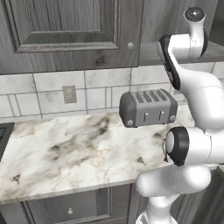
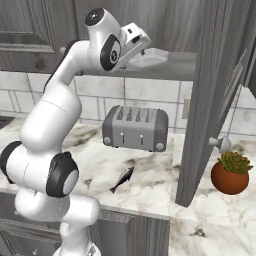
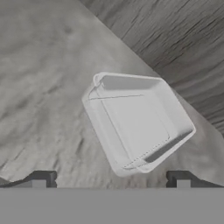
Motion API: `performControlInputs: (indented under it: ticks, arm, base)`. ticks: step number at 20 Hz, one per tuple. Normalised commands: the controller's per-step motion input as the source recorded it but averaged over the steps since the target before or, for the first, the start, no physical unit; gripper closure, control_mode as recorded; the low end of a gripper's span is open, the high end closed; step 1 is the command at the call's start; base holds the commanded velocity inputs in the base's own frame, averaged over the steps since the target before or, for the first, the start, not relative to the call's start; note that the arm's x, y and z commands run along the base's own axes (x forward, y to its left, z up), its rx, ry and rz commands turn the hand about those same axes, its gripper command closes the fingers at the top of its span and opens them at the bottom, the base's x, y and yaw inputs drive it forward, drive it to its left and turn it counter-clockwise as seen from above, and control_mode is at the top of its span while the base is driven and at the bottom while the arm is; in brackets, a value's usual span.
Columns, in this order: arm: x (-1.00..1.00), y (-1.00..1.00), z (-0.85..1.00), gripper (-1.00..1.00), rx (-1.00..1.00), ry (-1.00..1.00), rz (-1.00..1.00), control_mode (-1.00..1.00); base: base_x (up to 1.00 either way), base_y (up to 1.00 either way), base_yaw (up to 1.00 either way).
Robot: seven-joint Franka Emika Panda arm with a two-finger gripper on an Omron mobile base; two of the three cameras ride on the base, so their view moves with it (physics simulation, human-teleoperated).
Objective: Retrieve the tupperware from the cabinet, then place the raw meat into the tupperware to avoid contamination.
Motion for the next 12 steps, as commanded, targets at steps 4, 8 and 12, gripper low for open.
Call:
performControlInputs:
  ticks: [4,8,12]
  arm:
    - [0.25,-0.09,0.00,-1.00,0.00,0.06,0.02,-1.00]
    - [0.26,-0.09,0.00,-1.00,0.00,0.06,0.03,-1.00]
    - [0.24,-0.07,0.00,-1.00,0.00,0.06,0.02,-1.00]
  base:
    - [0.00,0.00,0.00]
    - [0.00,0.00,0.00]
    - [0.00,0.00,0.00]
